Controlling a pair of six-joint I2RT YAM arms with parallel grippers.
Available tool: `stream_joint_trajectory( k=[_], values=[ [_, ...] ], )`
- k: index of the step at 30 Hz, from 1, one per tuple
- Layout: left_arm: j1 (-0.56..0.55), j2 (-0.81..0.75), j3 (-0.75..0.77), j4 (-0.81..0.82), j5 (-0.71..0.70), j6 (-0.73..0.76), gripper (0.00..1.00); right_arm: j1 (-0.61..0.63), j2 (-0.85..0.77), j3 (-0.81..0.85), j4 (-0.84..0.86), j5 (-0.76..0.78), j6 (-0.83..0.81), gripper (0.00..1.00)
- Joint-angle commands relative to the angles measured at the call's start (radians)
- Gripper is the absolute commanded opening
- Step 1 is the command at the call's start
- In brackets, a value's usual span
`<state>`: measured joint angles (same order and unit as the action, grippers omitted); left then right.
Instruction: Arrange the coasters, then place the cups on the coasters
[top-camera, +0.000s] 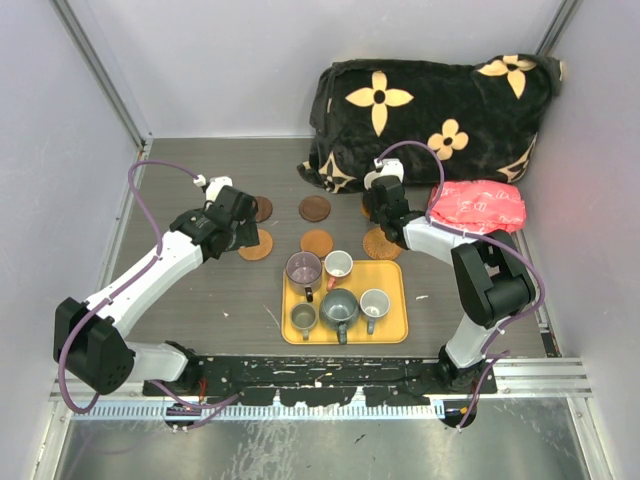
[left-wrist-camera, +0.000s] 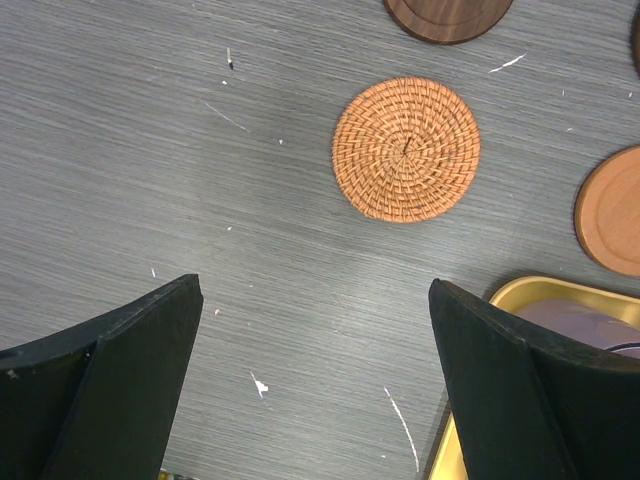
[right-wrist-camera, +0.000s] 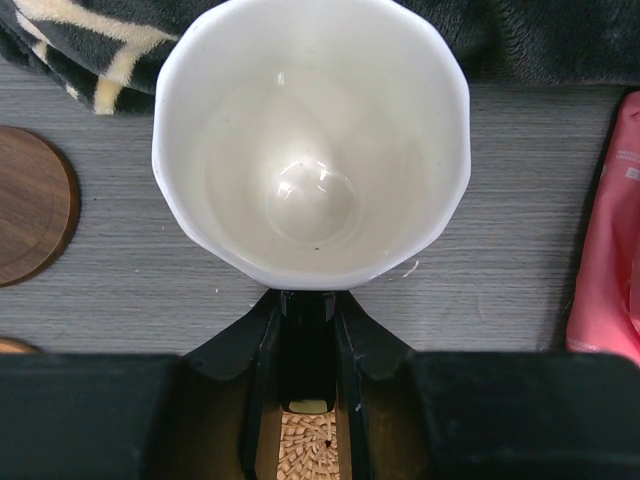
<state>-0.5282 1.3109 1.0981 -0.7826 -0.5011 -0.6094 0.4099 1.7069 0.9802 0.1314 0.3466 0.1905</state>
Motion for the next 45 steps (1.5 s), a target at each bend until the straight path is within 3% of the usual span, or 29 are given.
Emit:
stream_joint_trajectory(
  k=[1, 13, 31, 39, 45],
  values=[
    [0.001, -0.012, 0.032, 0.012, -0.014, 0.002, 0.98, -0.003, -0.019, 0.05, 0.053, 0.036, 0.017, 0.28],
    [0.0, -0.021, 0.026, 0.014, -0.014, -0.001, 0.98, -0.003, -0.024, 0.058, 0.04, 0.037, 0.026, 0.4],
    [0.0, -0.024, 0.013, 0.026, -0.006, -0.007, 0.98, 0.008, -0.135, 0.002, -0.007, 0.034, 0.07, 0.47],
    [0.0, -0.033, 0.014, 0.028, -0.016, -0.001, 0.98, 0.033, -0.25, 0.0, -0.147, 0.032, 0.117, 0.46],
    [0.001, -0.034, 0.01, 0.029, -0.027, 0.009, 0.98, 0.099, -0.387, 0.009, -0.373, 0.033, 0.16, 0.46]
  ],
)
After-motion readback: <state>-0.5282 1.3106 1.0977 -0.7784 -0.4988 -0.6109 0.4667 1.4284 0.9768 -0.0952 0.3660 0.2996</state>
